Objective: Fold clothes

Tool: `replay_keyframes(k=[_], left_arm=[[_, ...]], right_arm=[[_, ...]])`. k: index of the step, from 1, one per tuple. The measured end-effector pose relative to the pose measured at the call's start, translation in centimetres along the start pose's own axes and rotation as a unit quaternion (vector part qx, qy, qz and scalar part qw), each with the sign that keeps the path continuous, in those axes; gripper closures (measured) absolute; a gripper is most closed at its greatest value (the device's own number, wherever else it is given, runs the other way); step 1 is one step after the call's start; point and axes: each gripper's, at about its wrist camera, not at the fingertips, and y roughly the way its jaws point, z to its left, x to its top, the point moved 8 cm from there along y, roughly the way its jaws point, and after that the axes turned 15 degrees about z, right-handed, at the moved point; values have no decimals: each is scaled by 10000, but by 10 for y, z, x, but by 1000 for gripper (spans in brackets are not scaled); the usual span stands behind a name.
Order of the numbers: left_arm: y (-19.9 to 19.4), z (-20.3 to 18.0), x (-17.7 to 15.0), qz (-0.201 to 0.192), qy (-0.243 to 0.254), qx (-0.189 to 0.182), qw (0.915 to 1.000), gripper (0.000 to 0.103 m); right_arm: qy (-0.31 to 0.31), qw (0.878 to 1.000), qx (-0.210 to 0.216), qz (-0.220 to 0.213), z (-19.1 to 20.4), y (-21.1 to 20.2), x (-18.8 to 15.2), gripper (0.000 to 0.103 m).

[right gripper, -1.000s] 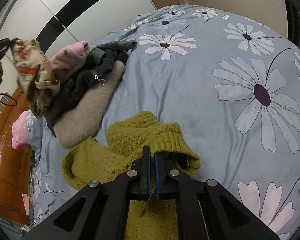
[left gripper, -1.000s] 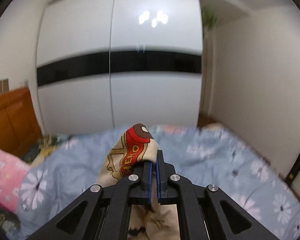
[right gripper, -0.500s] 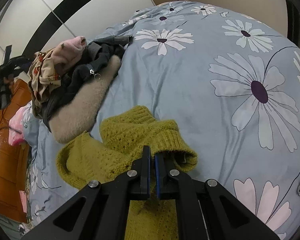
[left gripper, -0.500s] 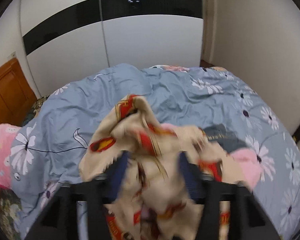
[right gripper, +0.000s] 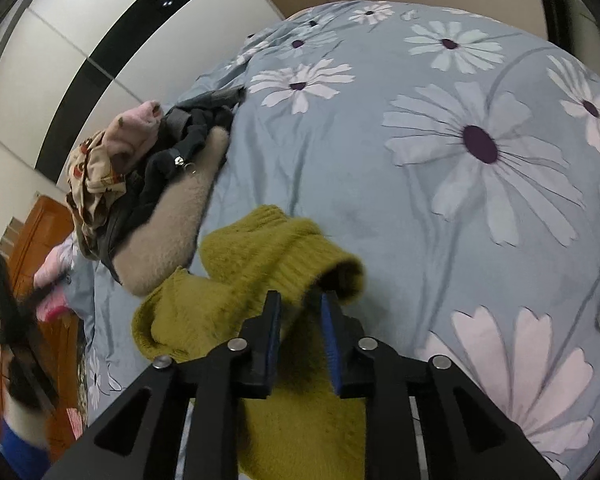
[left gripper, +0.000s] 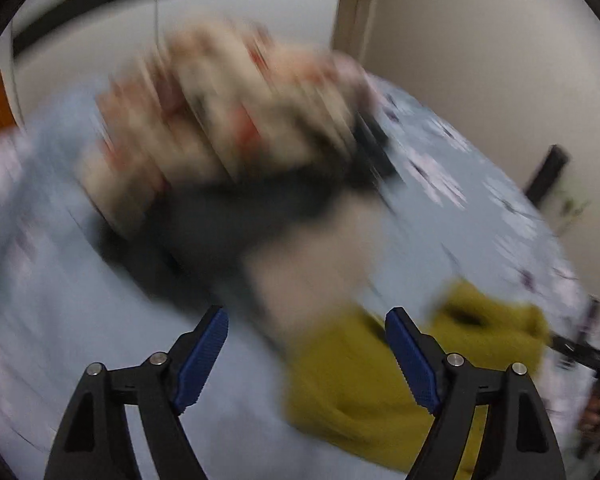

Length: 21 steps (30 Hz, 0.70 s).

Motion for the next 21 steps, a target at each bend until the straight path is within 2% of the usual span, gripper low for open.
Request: replay_keyframes(k=[2,5,12,16,19,20,21], left_arm=[[36,-25,-32,425,-246,-519,9974,19],[64,-62,-56,657,-280,-1001,9924,19],[103,-97,-58,909,-131,-1094,9897,19],[111,-104,-52,969,-253,-1261,9870,18],[109,-113,-53,951,-241,-1560,9829,18],[110,-115,-55,968,-247,-1620,9817,18],[110,-118,-56,974,-236,-1649,9812,18]], right_arm=[[55,9999,-99,-53,-11,-6,-3,78],[163,9998,-144,-20,-31,-8,-4,70],[442,9965,690,142,-36,25,11,69],[618,9937,918,174,-34,40,25,69],[684,9934,891,218,-32,49,32,69],[703,9934,873,242,-31,51,34,73],[712,9934,870,232,-29,51,35,90]])
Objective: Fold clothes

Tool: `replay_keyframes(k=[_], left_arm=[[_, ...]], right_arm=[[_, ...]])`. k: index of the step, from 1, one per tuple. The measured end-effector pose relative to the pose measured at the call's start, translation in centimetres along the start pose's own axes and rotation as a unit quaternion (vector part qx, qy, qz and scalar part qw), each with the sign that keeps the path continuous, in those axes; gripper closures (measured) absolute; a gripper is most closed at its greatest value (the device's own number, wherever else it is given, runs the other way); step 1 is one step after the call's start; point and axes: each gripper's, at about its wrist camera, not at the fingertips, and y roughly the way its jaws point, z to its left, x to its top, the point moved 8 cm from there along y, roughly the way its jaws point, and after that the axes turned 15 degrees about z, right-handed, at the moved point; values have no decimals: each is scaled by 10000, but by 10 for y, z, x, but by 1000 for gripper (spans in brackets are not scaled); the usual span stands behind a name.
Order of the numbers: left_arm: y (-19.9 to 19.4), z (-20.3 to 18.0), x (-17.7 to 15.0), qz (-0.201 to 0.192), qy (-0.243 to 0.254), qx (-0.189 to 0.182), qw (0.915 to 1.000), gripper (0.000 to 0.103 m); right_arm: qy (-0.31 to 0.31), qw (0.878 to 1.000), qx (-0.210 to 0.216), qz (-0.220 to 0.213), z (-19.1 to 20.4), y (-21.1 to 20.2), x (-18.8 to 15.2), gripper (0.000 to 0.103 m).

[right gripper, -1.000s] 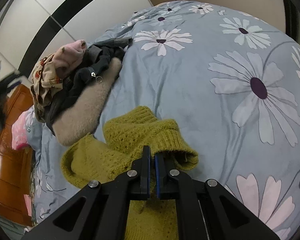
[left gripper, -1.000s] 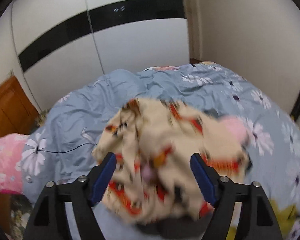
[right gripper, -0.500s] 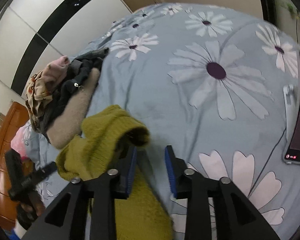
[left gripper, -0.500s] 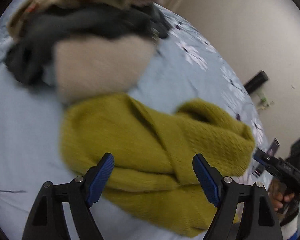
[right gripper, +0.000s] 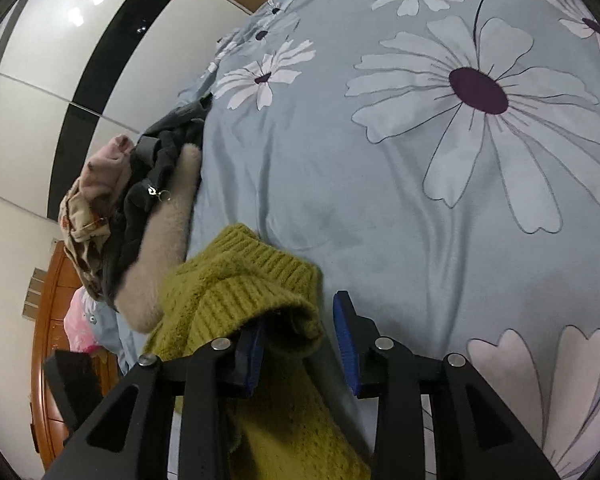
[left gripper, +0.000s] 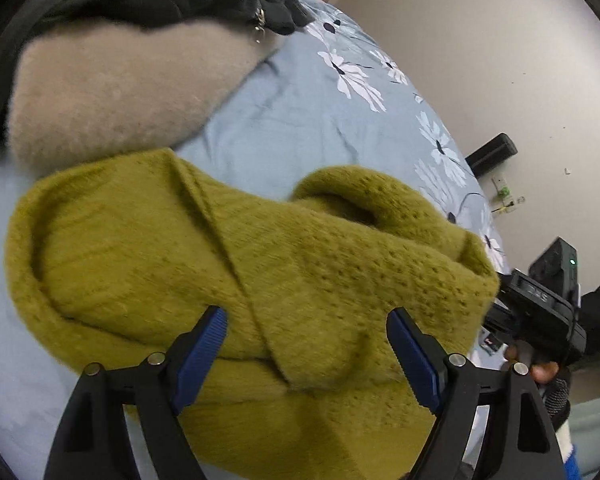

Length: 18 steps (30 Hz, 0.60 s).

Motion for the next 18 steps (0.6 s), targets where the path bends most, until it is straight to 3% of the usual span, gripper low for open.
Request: replay_keyframes(k=[1,6,9,11,13,14,16,18], left_arm=[[1,-2,-1,8,13,-25,10000,18],[0,-9,-3,-8,29,-318,9995,19],[3,-18,-4,18,100,-543,9985,20],[8,-20,-6,45,63,-543,9985,28],[12,-18,-7,38,-66,-503,9987,55],[12,-17,-8,21,-135,-529,9985,62],[8,-14,-9,-42,-229,-530,9983,86],[-3,-13,-6,-234,-258,-625,9974,94]], right_arm=[[-3,10000,9,-31,3,-1,1,96],[-86,9959,229,-866,26,-53,16,96],[-244,9952,72,-947,37,-67,23,96],[-335,9951,-56,-933,43,-68,24,96],[-333,9954,-27,-895,46,-66,24,96],[-314,9956,-7,-886,46,-65,23,96],[-271,9958,22,-874,46,-66,23,96],[-260,9959,32,-861,47,-68,22,96]])
